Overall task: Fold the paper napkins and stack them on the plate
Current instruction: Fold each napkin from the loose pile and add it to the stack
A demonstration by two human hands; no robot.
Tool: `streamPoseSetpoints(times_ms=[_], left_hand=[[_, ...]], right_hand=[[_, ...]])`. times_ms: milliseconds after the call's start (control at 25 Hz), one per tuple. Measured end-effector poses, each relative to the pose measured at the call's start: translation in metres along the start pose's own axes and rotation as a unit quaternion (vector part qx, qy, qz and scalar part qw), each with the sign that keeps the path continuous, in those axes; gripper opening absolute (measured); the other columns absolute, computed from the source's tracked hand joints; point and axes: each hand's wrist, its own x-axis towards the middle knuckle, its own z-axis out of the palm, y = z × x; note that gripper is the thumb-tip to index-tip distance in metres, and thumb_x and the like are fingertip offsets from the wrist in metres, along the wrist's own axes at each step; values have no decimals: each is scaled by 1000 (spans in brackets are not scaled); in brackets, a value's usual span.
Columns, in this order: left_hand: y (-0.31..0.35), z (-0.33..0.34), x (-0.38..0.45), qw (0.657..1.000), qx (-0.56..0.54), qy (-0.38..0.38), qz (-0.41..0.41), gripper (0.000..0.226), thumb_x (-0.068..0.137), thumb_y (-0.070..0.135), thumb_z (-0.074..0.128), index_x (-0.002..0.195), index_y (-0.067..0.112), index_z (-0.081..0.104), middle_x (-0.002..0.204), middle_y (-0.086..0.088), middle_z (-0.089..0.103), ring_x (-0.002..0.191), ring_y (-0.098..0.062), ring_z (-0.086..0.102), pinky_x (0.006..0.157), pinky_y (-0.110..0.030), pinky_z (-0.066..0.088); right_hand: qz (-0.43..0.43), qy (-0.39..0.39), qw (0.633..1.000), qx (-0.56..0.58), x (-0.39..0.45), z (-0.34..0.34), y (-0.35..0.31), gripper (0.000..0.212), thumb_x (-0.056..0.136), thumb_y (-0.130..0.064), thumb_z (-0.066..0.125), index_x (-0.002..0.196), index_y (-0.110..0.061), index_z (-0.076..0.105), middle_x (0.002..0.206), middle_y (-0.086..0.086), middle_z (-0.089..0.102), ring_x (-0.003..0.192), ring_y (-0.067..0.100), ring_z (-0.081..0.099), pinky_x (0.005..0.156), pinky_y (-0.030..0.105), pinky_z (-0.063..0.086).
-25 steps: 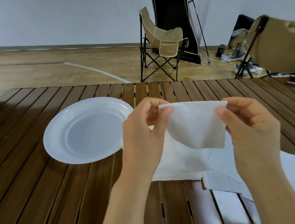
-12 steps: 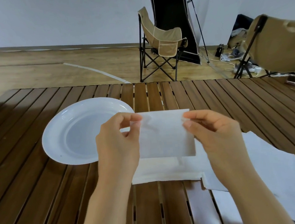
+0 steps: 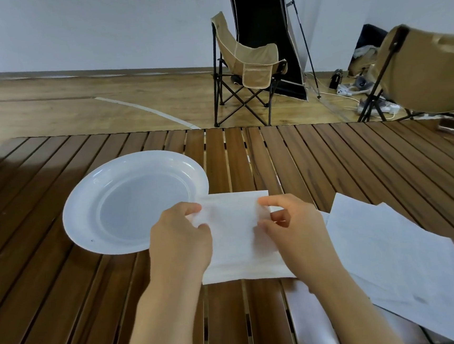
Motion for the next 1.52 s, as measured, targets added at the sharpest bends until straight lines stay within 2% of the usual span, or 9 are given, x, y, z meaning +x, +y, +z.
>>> streamPoseSetpoints(times_ms=[320,520,600,800,960,1080,1160,1320,1520], left_hand=[[2,2,0,1000,-27,13,3,41,94,13,54,133,25,48,130,3,54,107,-14,51,93,-32,45],[-7,2,6,997,11,61,-39,22,93,11,53,111,10,64,83,2,56,64,-10,48,56,-24,40],[-6,6,6,998,14,48,-24,21,93,12,53,107,14,68,83,3,59,64,-9,48,52,-19,36],[-11,4,9,998,7,60,-34,26,92,18,55,117,17,63,101,0,66,80,-15,54,70,-26,42],[-10,-3,8,996,-4,81,-25,29,92,16,55,120,19,59,107,3,62,89,-14,53,79,-30,44],[-11,-5,7,996,-18,82,-9,25,91,15,56,115,21,61,105,5,63,91,-12,55,77,-27,42],[-12,-5,8,997,-13,74,2,22,92,15,56,111,20,63,101,6,63,89,-10,54,76,-25,39],[-11,-4,8,998,-7,60,5,20,92,15,55,109,21,64,98,9,59,87,-8,51,74,-24,37],[-12,-4,11,999,7,49,9,18,93,17,54,108,23,63,96,10,54,85,-7,48,74,-23,37]], right_hand=[[36,11,999,3,0,-2,1,37,90,-28,63,126,-28,54,125,-9,54,102,6,52,75,16,40],[26,9,1000,15,-1,-5,-3,37,95,-26,55,131,-28,53,126,-10,59,99,4,53,81,20,43],[26,4,1000,10,-1,-3,-5,37,96,-29,52,133,-28,53,127,-10,59,99,3,52,81,20,41],[22,46,999,-16,4,-12,3,28,96,-21,52,124,-24,58,121,-7,58,96,6,52,75,17,38],[46,82,982,-167,14,-40,36,28,90,-2,49,112,-13,62,116,6,57,96,19,51,81,29,39],[175,2,938,-300,16,-63,63,34,91,-5,47,120,-17,58,130,5,49,110,28,51,95,42,41],[223,-38,923,-311,16,-68,74,34,93,-7,45,122,-21,56,135,2,46,113,27,50,100,43,38],[234,-32,923,-303,18,-64,79,34,93,-5,42,119,-23,54,125,1,50,95,21,42,92,38,32],[242,-18,911,-334,22,-61,80,41,93,-5,38,124,-27,52,103,-2,48,93,19,40,91,38,31]])
